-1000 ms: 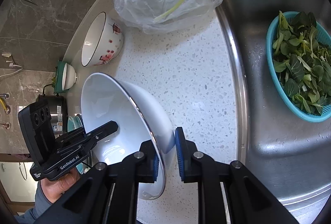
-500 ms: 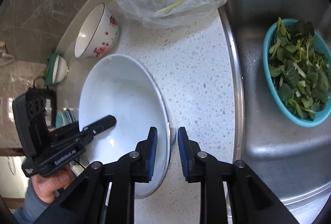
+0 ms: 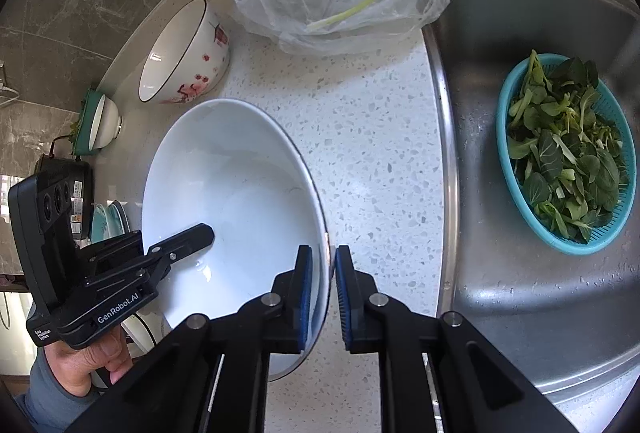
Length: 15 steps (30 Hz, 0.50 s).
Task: Organize plates and bowls
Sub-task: 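Carry the white bowl with both grippers toward the teal plate stack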
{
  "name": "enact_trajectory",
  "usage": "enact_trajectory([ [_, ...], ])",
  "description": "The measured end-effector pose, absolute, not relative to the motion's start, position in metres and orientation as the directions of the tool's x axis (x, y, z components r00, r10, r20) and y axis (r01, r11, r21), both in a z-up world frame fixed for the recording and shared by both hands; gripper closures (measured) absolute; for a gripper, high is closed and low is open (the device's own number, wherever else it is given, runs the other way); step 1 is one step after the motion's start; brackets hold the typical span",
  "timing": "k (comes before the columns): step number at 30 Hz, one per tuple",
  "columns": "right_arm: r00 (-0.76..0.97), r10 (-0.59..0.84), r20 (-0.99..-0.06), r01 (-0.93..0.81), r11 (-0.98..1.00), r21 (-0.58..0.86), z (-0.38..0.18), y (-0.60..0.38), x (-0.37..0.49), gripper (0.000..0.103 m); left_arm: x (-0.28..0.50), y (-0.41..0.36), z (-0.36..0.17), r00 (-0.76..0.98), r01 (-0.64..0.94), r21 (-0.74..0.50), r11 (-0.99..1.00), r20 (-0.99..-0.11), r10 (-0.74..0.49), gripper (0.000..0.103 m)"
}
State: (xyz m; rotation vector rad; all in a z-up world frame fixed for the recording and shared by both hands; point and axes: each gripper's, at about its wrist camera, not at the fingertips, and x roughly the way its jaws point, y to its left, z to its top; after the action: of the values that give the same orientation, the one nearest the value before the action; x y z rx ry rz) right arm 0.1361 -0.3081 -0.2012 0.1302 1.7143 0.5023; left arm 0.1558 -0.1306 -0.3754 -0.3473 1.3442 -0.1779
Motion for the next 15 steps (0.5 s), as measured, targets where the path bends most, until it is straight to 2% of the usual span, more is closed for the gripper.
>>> enact_trajectory([
  [15, -0.235, 0.366, -0.9, -0.202, 0.888, 0.414, -0.176, -0.291, 0.124, 0.089, 0.129, -0.112, -0.339, 0.22, -0.089, -0.37, 0.925, -0.913, -0.344, 0.094],
])
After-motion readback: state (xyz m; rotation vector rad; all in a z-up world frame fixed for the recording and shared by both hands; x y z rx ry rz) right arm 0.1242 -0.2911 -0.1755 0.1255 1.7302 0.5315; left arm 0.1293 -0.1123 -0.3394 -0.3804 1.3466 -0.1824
